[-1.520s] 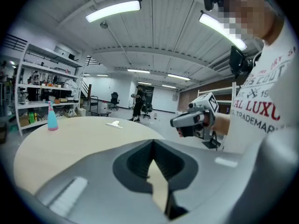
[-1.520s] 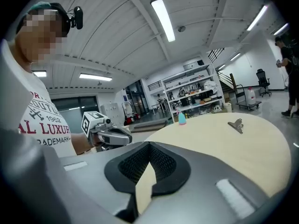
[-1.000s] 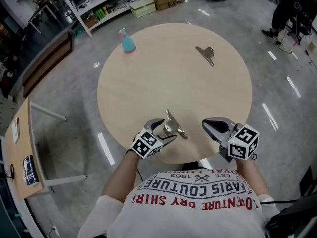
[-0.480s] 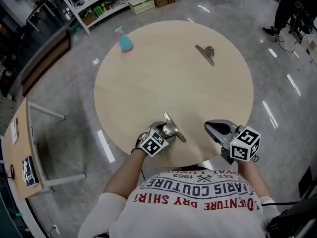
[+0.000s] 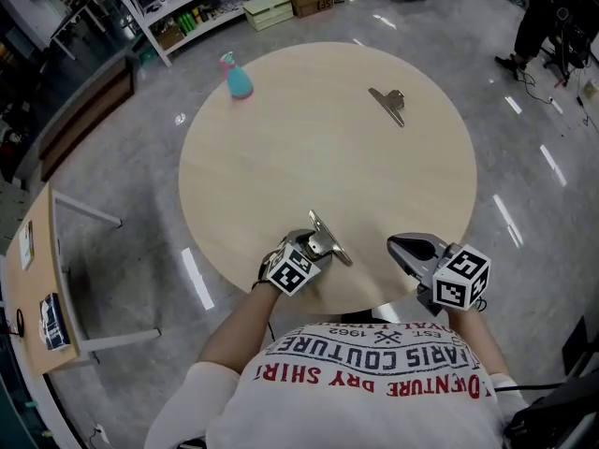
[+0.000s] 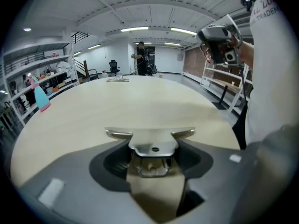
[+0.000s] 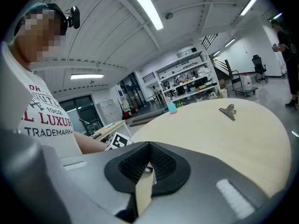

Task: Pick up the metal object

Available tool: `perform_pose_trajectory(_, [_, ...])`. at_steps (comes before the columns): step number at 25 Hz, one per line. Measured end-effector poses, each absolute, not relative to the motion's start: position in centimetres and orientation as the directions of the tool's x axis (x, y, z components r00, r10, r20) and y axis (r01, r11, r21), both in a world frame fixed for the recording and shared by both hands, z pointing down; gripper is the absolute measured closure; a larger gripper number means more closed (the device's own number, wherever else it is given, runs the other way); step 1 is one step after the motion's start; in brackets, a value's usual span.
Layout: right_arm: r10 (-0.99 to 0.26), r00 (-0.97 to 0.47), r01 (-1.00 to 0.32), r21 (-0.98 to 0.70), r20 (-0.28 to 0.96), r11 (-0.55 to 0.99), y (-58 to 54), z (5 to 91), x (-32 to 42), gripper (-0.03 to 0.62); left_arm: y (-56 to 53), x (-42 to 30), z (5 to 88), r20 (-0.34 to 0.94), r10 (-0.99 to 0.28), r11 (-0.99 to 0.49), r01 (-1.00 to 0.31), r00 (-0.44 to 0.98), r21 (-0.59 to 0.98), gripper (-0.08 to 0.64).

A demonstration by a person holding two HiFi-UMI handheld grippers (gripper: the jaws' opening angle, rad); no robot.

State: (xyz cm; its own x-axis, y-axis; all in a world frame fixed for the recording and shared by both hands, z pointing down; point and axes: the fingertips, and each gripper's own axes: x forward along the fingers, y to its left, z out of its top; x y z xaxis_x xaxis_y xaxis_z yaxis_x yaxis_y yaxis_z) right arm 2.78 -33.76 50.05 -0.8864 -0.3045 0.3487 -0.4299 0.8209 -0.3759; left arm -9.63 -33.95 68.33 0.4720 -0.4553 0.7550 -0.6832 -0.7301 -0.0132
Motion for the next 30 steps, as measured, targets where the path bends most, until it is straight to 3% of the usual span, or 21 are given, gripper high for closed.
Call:
perform_pose_trajectory(5, [-0.307,-0.884,-0.432,-0.363,0.353,0.826,-33.3,49.7,2.5,0.592,-33.9,-9.6,65.8,0.716,-0.488,-0.718,-0.696,0.499,-0.004,0.278])
perform_pose_trajectory(17, [-0.341,-0.883,-0.434,-0.285,0.323,0.855,-32.7,47.0,1.4,0.592,-30.0,-8.7,47.7,0.442,-0.600,-0.723,-0.688,0.667,0.058,0.278])
perform_pose_trajectory(30, [-0.331,-0.891,-0.415,-0.260,0.310,0.872,-31.1,45.8,0.6,0.592,-28.1,-8.0,47.2,0.439,-0.617,-0.714,-0.699,0.653,0.037,0.276])
